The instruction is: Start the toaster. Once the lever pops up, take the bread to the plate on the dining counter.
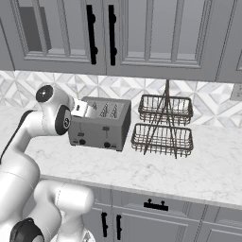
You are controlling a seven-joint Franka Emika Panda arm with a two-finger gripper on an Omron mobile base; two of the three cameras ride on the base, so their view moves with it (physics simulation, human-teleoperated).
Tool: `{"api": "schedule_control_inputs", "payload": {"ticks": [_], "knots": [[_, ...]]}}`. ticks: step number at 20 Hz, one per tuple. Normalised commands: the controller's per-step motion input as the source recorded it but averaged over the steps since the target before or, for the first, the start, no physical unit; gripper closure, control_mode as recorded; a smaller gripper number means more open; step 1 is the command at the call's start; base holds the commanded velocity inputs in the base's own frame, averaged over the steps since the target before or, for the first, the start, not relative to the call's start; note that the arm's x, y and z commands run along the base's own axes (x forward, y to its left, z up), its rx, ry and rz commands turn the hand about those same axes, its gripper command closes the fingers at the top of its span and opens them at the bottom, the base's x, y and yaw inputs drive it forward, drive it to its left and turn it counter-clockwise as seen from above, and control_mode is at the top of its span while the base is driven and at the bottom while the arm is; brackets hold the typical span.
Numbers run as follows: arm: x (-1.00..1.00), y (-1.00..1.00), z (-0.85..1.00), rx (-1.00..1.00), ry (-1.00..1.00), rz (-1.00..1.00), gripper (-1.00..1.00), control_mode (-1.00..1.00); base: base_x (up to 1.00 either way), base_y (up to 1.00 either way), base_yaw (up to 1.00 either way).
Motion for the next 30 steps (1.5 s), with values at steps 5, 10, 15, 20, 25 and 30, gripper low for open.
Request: {"api": "schedule_control_inputs", "payload": {"ticks": [5, 10, 15, 20, 25, 30], "knots": [[0.0, 0.0, 0.0, 0.0, 0.0, 0.0, -1.0, -1.0, 0.0, 0.0, 0.0], [0.0, 0.0, 0.0, 0.0, 0.0, 0.0, -1.0, -1.0, 0.0, 0.0, 0.0], [0.0, 0.0, 0.0, 0.0, 0.0, 0.0, -1.0, -1.0, 0.0, 0.0, 0.0], [0.0, 0.0, 0.0, 0.0, 0.0, 0.0, -1.0, -1.0, 0.0, 0.0, 0.0], [0.0, 0.0, 0.0, 0.0, 0.0, 0.0, -1.0, -1.0, 0.0, 0.0, 0.0], [0.0, 0.0, 0.0, 0.0, 0.0, 0.0, -1.0, -1.0, 0.0, 0.0, 0.0]]}}
